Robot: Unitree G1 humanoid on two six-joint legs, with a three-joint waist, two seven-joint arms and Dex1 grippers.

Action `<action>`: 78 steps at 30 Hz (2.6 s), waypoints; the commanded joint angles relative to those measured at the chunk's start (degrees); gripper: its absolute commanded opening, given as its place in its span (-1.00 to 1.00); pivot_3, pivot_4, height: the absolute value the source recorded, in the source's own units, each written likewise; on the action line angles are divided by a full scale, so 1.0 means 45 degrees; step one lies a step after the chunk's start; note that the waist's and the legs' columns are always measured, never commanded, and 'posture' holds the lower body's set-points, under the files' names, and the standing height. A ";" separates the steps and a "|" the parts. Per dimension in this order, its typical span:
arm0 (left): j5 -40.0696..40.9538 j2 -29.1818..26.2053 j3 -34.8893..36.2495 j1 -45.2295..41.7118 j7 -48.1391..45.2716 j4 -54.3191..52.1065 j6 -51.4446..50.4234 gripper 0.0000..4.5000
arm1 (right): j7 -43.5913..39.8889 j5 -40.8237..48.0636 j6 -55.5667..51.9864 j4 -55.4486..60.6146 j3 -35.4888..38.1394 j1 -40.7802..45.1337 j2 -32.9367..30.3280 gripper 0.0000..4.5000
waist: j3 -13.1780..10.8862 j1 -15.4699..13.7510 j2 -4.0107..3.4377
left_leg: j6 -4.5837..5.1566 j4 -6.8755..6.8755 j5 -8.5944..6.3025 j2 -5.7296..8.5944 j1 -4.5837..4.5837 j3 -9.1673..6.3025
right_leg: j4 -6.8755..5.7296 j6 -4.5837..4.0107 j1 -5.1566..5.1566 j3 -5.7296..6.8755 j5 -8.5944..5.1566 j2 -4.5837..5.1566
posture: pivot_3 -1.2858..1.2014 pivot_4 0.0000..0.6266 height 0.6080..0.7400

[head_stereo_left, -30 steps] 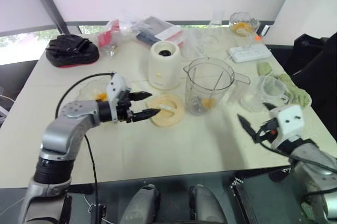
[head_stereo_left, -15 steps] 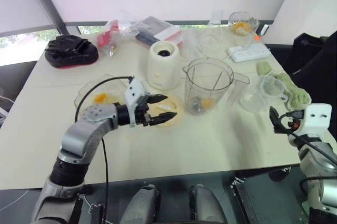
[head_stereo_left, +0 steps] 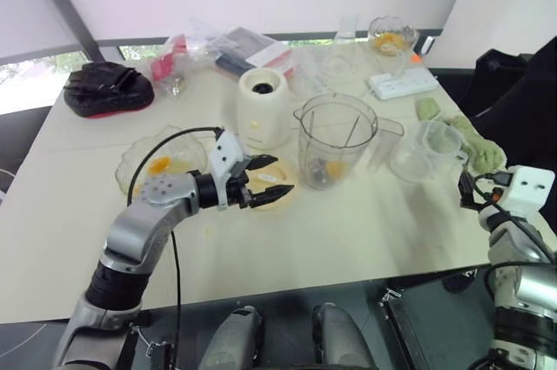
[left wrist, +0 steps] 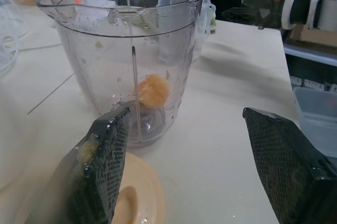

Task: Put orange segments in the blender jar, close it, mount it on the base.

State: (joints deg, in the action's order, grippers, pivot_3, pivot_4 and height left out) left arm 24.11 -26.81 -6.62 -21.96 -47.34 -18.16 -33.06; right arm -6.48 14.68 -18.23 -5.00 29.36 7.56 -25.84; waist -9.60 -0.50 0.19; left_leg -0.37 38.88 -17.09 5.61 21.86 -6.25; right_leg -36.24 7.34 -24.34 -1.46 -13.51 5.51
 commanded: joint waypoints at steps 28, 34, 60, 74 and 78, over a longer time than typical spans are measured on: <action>-0.0049 -0.0777 -0.0094 0.0910 0.0185 -0.0877 0.0494 0.57 | 0.0087 -0.0150 0.1752 -0.3737 -0.0409 0.3000 -0.0152 1.00 | -0.0010 0.0098 -0.0048 | 0.0002 -0.0029 -0.0001 -0.0001 -0.0007 0.0006 | 0.0014 0.0000 -0.0004 -0.0007 0.0000 0.0002 | 0.03 -0.52 1.00; -0.0045 -0.0938 -0.0083 0.1119 0.0199 -0.0925 0.0617 0.57 | 0.0145 -0.0333 0.2506 -0.5326 -0.0639 0.3866 -0.0212 1.00 | -0.0012 0.0273 -0.0051 | 0.0001 -0.0036 0.0000 -0.0001 -0.0008 0.0008 | 0.0021 0.0000 -0.0004 -0.0007 0.0000 0.0003 | 0.03 -0.52 1.00; -0.0255 -0.1054 -0.0099 0.1185 0.0193 -0.0663 0.1033 0.59 | 0.0712 -0.0860 0.5304 -0.9415 -0.0941 0.5394 -0.0928 -0.36 | -0.0013 0.0293 -0.0053 | -0.0012 -0.0165 0.0009 -0.0001 -0.0078 0.0037 | 0.0038 0.0000 -0.0005 -0.0038 0.0000 0.0009 | 0.03 -0.52 1.00; -0.0279 -0.1124 -0.0042 0.1122 0.0149 -0.0624 0.1027 0.59 | 0.0690 -0.0345 0.5528 -0.8678 -0.0778 0.5088 -0.0687 -0.97 | -0.0013 0.0265 -0.0052 | -0.0012 -0.0165 0.0010 0.0000 -0.0080 0.0032 | 0.0040 -0.0001 0.0004 -0.0037 0.0000 0.0009 | 0.03 -0.52 1.00; -0.0202 -0.1178 0.0102 0.1175 0.0188 -0.0592 0.0970 0.59 | 0.1084 0.0100 0.4637 -0.5788 -0.0764 0.4692 -0.0273 -0.97 | -0.0022 0.0290 -0.0067 | -0.0013 -0.0167 0.0010 0.0000 -0.0078 0.0031 | 0.0039 0.0000 -0.0002 -0.0038 0.0000 0.0010 | 0.03 -0.52 1.00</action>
State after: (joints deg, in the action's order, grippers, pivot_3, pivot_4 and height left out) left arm 23.03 -31.73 -7.64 -16.31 -46.33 -20.15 -29.40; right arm -2.41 13.83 3.07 -38.25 24.91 27.89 -26.73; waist -9.70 0.80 -0.11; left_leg -0.43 38.13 -17.04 5.60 21.51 -6.10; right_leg -36.07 7.34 -24.36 -1.63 -13.51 5.55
